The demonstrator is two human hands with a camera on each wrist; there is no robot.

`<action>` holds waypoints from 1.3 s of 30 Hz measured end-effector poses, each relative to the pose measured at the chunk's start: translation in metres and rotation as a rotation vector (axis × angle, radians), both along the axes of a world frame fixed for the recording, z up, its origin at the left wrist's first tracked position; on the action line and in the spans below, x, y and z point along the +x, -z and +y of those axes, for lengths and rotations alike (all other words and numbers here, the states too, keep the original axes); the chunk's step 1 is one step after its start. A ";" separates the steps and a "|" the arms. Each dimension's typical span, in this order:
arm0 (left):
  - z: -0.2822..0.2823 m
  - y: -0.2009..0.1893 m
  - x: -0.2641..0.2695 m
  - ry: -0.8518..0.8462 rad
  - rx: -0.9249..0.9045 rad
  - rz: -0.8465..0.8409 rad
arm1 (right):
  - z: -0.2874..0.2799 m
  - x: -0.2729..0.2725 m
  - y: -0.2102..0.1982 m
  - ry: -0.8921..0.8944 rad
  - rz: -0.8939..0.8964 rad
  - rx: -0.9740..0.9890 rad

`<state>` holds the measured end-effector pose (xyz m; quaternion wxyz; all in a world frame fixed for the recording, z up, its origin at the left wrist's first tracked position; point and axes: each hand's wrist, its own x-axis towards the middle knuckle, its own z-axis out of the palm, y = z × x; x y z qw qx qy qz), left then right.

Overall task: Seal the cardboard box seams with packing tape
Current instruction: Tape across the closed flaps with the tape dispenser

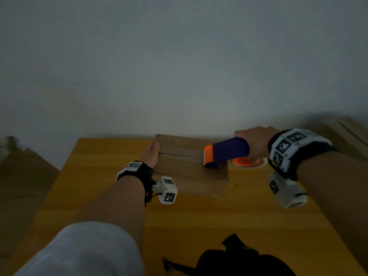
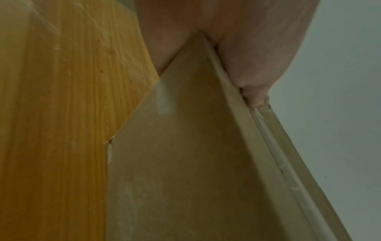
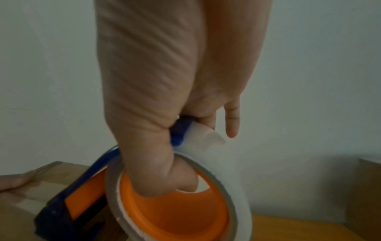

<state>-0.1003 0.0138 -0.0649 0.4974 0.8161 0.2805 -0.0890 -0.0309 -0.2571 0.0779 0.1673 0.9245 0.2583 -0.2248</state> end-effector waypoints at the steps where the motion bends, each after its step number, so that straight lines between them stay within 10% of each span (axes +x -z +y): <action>1: 0.000 0.001 0.000 -0.003 0.000 0.001 | 0.000 0.000 0.000 -0.001 0.001 0.010; 10: -0.009 -0.002 0.003 -0.058 0.092 -0.045 | -0.006 0.003 0.018 0.024 -0.037 0.145; 17: -0.045 -0.015 0.021 0.383 0.815 0.112 | -0.004 0.005 0.025 0.031 -0.074 0.132; 39: -0.004 -0.007 0.005 0.512 0.827 -0.004 | 0.065 -0.008 0.035 0.040 -0.052 0.158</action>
